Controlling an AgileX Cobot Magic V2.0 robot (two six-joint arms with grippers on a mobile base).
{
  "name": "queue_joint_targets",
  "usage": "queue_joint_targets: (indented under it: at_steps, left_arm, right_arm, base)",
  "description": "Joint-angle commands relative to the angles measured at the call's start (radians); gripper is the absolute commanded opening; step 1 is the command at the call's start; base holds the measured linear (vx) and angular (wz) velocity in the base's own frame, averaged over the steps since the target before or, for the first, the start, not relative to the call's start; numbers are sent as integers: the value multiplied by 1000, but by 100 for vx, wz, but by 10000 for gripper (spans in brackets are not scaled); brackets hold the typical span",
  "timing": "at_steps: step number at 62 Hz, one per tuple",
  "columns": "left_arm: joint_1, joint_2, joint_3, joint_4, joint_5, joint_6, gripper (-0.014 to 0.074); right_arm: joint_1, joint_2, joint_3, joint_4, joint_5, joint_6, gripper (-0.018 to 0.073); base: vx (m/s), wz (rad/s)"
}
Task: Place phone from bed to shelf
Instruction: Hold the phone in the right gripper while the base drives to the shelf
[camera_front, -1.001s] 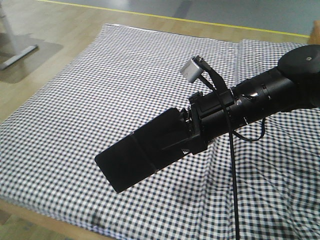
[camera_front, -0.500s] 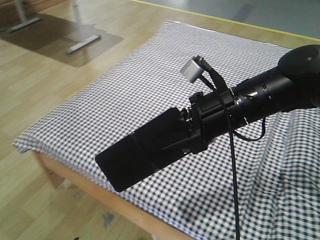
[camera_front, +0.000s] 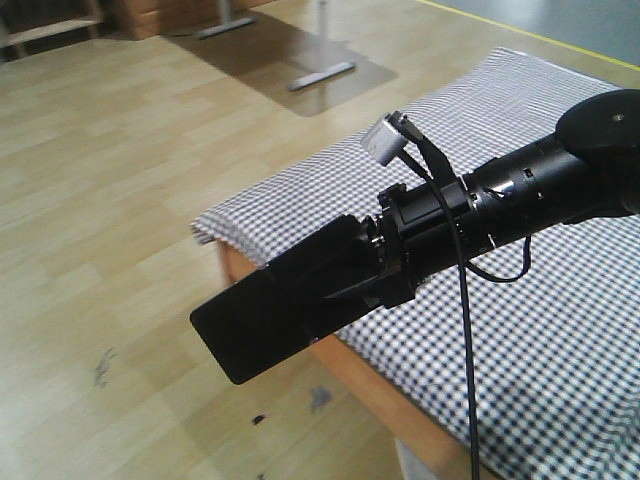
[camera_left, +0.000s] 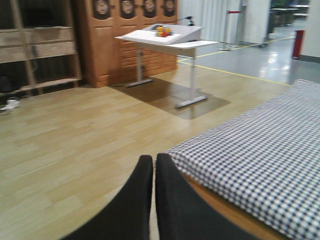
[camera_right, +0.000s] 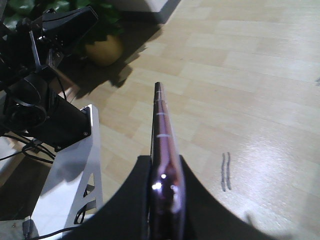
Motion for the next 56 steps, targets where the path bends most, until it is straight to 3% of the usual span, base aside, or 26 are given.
queue_joint_targets:
  at_steps: [1, 56]
  left_arm:
    - [-4, -13, -21, -9, -72, -6, 1]
    - [-4, -13, -21, -9, -72, -6, 1]
  right_arm:
    - [0, -44, -28, 75, 83, -8, -2]
    - [0, -44, -28, 75, 83, -8, -2]
  base:
    - [-16, 61]
    - [-16, 64]
